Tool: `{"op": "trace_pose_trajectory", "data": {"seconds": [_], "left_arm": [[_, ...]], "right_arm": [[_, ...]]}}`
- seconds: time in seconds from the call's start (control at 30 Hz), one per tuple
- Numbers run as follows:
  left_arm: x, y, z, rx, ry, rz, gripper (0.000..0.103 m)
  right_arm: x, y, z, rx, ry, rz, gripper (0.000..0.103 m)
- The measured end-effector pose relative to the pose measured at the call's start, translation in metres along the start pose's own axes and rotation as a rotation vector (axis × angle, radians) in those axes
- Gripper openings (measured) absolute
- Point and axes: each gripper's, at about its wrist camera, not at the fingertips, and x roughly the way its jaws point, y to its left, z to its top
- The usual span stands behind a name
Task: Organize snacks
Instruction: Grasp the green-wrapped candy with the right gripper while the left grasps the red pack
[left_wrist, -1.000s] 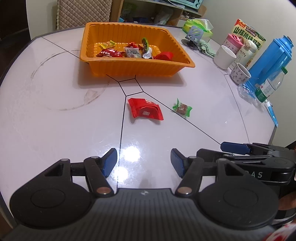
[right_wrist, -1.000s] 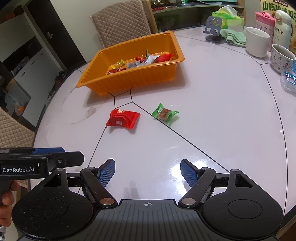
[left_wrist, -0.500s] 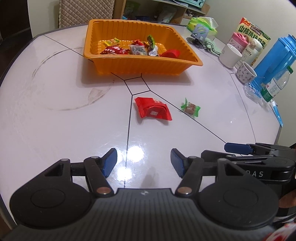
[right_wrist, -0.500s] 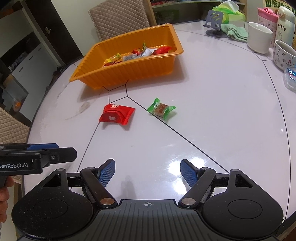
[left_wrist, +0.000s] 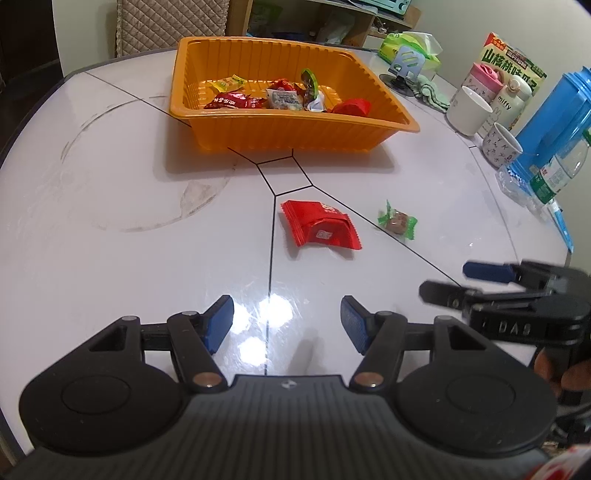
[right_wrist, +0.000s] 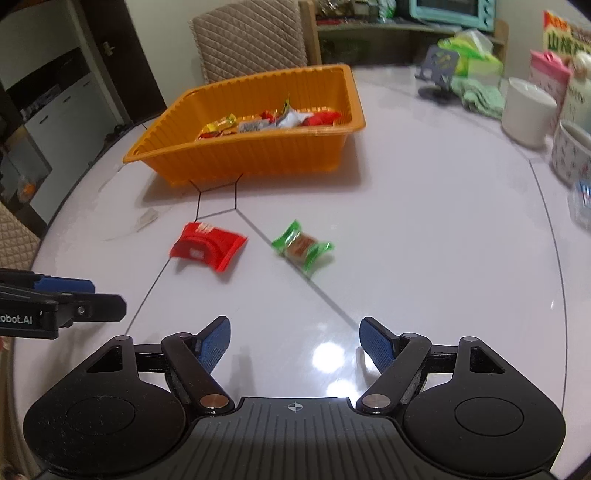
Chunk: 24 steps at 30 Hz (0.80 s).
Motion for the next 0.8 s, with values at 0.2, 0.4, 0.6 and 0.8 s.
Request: {"op": "trace_pose_trajectory", "data": {"seconds": [0.2, 0.4, 0.6, 0.8], "left_arm": [[0.009, 0.006, 0.004, 0.001, -0.001, 0.015, 0.060], [0.016, 0.009, 0.011, 0.014, -0.008, 0.022, 0.060], [0.024, 0.005, 0.018, 0.056, -0.010, 0.023, 0.060], [0.032, 0.000, 0.024, 0.104, -0.002, 0.006, 0.060]], "right_arm": [[0.008, -0.007, 0.014, -0.107, -0.085, 0.038, 0.075], [0.026, -0.008, 0.029, -0.222, -0.105, 0.057, 0.057], [0.047, -0.005, 0.039, -0.337, -0.087, 0.070, 0.046], [0.061, -0.006, 0.042, -0.364, -0.049, 0.094, 0.040]]}}
